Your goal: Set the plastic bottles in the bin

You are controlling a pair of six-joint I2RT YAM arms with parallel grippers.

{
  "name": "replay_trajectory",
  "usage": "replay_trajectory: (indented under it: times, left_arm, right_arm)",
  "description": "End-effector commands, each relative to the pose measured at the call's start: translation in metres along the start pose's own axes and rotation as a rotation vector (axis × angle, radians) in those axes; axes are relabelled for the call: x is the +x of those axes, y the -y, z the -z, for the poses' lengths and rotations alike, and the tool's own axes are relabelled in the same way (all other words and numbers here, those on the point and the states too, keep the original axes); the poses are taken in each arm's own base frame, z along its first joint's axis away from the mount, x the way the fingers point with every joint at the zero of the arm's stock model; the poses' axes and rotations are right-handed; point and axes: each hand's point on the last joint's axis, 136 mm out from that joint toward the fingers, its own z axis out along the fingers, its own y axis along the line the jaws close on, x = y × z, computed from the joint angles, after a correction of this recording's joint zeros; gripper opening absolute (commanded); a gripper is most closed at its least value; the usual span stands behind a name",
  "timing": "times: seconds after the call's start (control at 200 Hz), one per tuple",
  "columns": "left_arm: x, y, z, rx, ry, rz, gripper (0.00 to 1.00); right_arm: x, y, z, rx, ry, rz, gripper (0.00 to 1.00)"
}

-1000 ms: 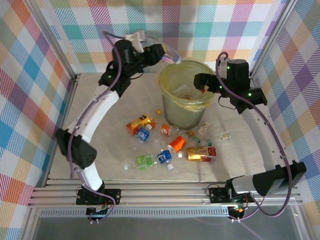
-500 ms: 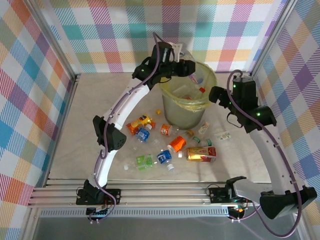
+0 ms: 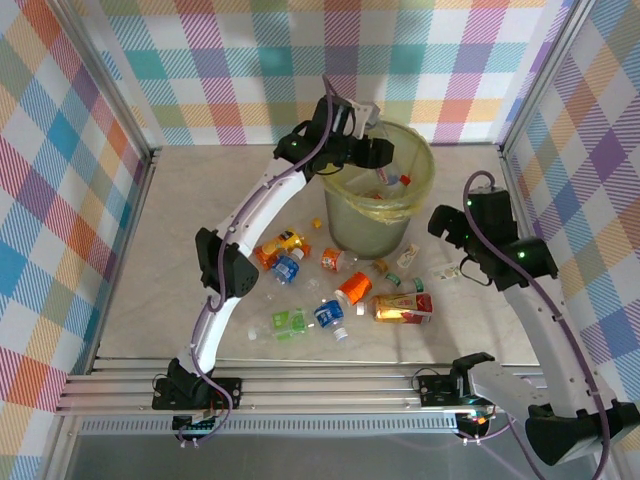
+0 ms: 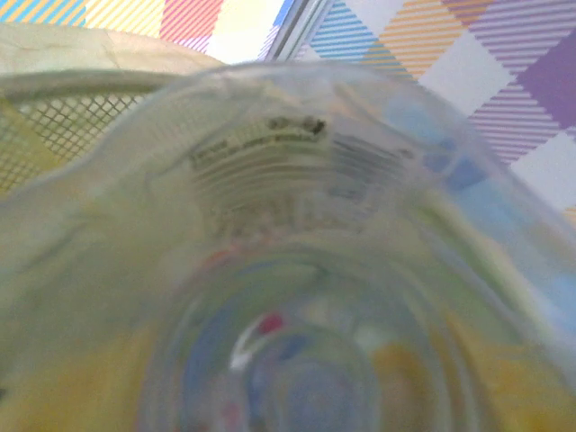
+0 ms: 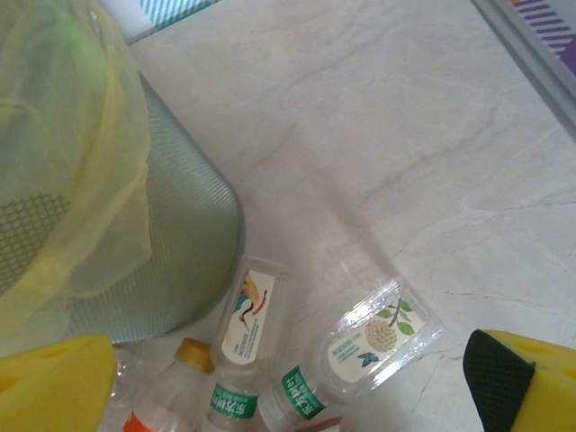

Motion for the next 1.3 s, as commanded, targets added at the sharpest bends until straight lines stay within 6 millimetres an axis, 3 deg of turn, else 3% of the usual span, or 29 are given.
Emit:
replay_trajectory:
  times: [0.0,0.18,0.315,0.38,0.67,0.92,1.125,1.295]
  left_arm:
    - [-0.006,0.016,0.003,0.028,0.020,-0.040,0.70]
    - [-0.016,0.019,0.009,0.023,0.051,-0.057,0.89]
    - [-0.026,0.022,0.022,0.003,0.078,-0.077,1.00]
    - [-0.033,0.023,0.032,-0.022,0.099,-0.091,1.00]
    - [-0.072,0.022,0.103,-0.215,0.225,-0.160,1.00]
    - [-0.082,0.010,0.170,-0.397,0.318,-0.157,1.00]
    - [-0.066,-0.028,0.241,-0.566,0.447,-0.044,1.00]
    - [-0.022,-0.094,0.293,-0.708,0.498,0.170,1.00]
  right_arm:
    - [0.010,-0.009,0.003,-0.068,-0.039,0.040,1.00]
    - [0.015,-0.016,0.004,-0.121,-0.054,0.073,1.00]
    - [0.020,-0.035,0.005,-0.213,-0.061,0.150,1.00]
    - [0.021,-0.043,0.007,-0.233,-0.054,0.193,1.00]
    - [0.028,-0.086,0.018,-0.355,-0.029,0.354,1.00]
    - [0.055,-0.134,0.038,-0.535,-0.054,0.557,0.95]
    - [0.100,-0.173,0.045,-0.612,-0.140,0.785,0.86]
    - [0.145,-0.203,0.043,-0.648,-0.204,0.990,0.84]
